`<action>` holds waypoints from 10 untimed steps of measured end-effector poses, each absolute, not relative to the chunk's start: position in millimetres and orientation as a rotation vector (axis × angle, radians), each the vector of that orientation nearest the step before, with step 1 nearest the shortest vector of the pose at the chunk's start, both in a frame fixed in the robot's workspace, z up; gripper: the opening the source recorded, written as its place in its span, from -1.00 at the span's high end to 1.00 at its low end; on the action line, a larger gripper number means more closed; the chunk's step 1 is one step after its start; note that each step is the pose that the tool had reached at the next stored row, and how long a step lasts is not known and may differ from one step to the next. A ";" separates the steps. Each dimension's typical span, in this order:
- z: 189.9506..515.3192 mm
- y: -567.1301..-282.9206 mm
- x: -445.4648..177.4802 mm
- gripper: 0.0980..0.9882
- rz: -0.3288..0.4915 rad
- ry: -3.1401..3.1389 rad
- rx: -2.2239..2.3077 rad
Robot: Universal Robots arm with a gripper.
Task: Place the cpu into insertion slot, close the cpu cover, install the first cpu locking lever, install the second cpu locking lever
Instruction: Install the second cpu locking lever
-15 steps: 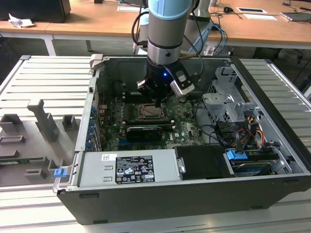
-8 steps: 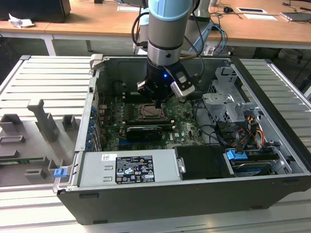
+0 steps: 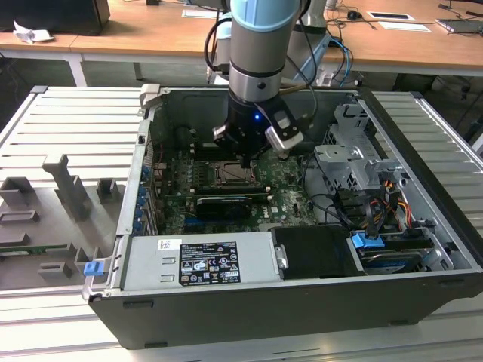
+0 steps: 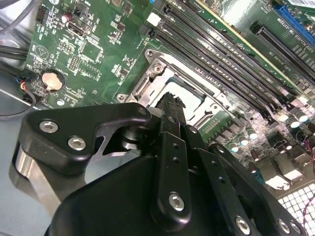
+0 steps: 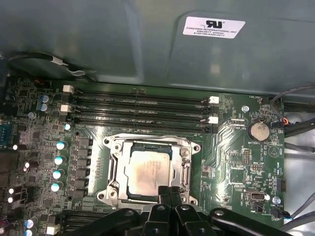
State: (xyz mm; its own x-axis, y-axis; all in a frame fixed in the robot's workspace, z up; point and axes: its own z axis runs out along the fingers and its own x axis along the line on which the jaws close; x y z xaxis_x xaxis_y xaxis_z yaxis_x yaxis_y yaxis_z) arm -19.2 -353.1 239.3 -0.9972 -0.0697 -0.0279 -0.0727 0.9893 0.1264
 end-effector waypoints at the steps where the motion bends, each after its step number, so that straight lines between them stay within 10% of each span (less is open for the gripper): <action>1: 239.9 -353.7 -19.2 0.98 0.199 3.110 -0.111; 10: 239.9 -364.3 -19.3 0.98 0.199 3.110 -0.111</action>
